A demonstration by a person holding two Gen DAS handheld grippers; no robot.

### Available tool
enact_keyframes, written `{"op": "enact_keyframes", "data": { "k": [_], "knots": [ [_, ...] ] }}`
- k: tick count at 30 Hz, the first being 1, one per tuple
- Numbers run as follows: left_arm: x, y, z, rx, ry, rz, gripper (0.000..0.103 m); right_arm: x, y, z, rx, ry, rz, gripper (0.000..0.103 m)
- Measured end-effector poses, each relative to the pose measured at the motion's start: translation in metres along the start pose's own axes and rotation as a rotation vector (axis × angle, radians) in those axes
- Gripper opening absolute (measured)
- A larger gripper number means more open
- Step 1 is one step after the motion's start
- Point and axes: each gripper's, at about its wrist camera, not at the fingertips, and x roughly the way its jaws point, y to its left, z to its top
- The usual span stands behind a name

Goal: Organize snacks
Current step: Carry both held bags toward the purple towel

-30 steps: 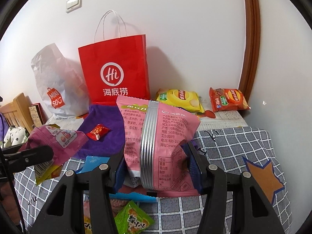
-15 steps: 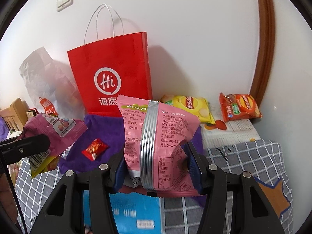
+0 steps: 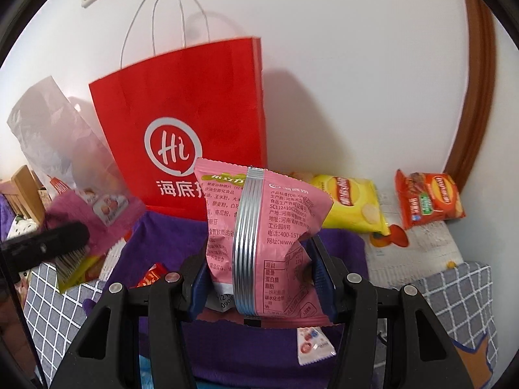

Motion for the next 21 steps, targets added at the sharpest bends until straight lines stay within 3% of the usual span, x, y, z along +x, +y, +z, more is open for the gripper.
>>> {"op": "enact_keyframes", "data": {
  "k": [2,6,16,21],
  "knots": [
    [0.015,0.012,-0.001,-0.014,0.058,0.034,0.059,0.010,0.001,0.000,-0.014,0.011,0.000,0.055],
    [0.023,0.033,0.000,-0.076,0.079,0.024,0.059,0.029,-0.001,-0.004,-0.002,0.030,0.002,0.055],
    [0.057,0.033,-0.012,-0.057,0.174,0.067,0.059,0.067,-0.006,-0.024,-0.089,0.170,-0.006,0.055],
    [0.069,0.036,-0.017,-0.079,0.231,0.071,0.059,0.073,0.002,-0.030,-0.148,0.199,-0.009,0.055]
  ]
}}
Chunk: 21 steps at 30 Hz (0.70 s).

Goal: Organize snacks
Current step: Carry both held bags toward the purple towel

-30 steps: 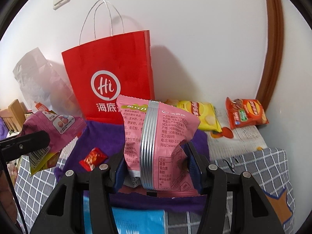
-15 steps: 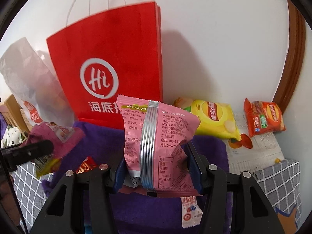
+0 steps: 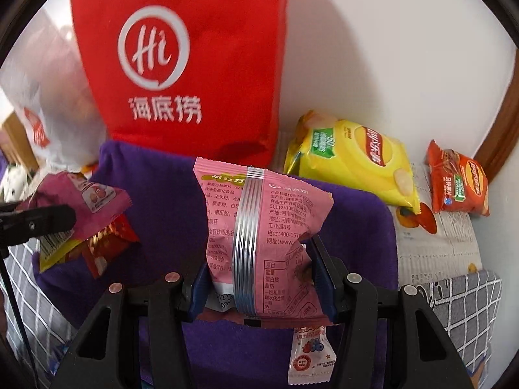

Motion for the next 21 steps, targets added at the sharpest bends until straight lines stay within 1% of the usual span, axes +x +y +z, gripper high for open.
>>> {"op": "enact_keyframes", "data": {
  "k": [6,11,21],
  "knots": [
    [0.007,-0.004,-0.003,0.015,0.030,0.036,0.059,0.000,0.006,-0.001,-0.025,0.012,0.008,0.055],
    [0.014,-0.007,-0.004,0.011,0.049,0.036,0.059,0.005,0.004,-0.001,-0.019,0.045,0.009,0.055],
    [0.016,-0.009,-0.004,0.022,0.059,0.043,0.059,0.008,0.004,-0.001,-0.018,0.068,0.005,0.055]
  ]
}}
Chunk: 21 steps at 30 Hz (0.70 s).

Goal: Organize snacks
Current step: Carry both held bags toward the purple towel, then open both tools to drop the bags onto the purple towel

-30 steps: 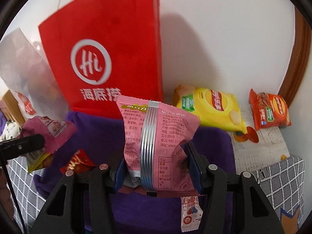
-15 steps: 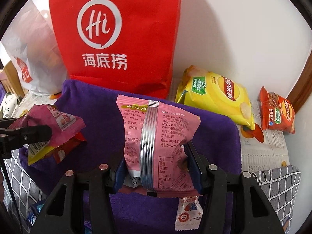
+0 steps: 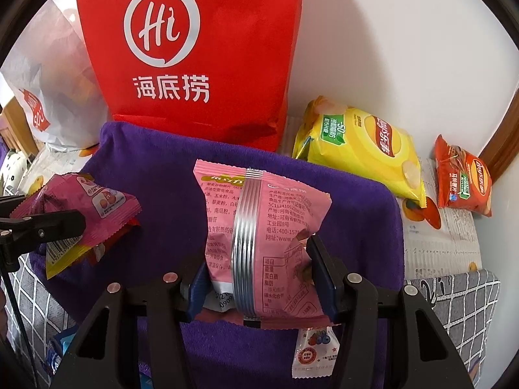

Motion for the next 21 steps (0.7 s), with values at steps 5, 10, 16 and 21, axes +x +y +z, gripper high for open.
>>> {"op": "enact_keyframes", "data": {
  "k": [5,10,16,21],
  "knots": [
    [0.0047,-0.0044,-0.0010,0.012,0.009,0.004,0.059,0.0020,0.0001,-0.0004,-0.003,0.013,-0.004,0.055],
    [0.0061,-0.0047,-0.0011,0.012,0.009,0.006,0.059,0.0025,-0.0014,0.0001,0.010,0.012,-0.012,0.055],
    [0.0061,-0.0047,-0.0011,0.018,0.008,0.005,0.059,0.0040,-0.0045,-0.0005,0.032,0.026,0.010,0.055],
    [0.0041,-0.0060,-0.0019,0.029,0.002,-0.009,0.059,-0.0004,-0.0028,-0.0010,0.038,0.013,0.049,0.057]
  ]
}}
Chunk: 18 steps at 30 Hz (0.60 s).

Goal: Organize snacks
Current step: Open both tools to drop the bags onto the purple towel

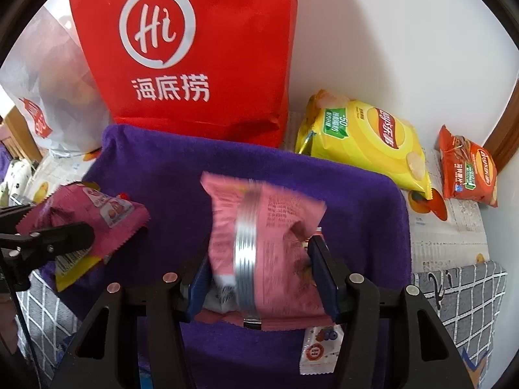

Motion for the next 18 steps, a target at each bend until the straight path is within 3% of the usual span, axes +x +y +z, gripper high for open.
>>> {"op": "enact_keyframes", "data": {
  "k": [18],
  "knots": [
    [-0.006,-0.012,-0.004,0.041,0.008,-0.010,0.060,-0.028,0.003,0.002,0.031,-0.062,0.022,0.058]
  ]
}}
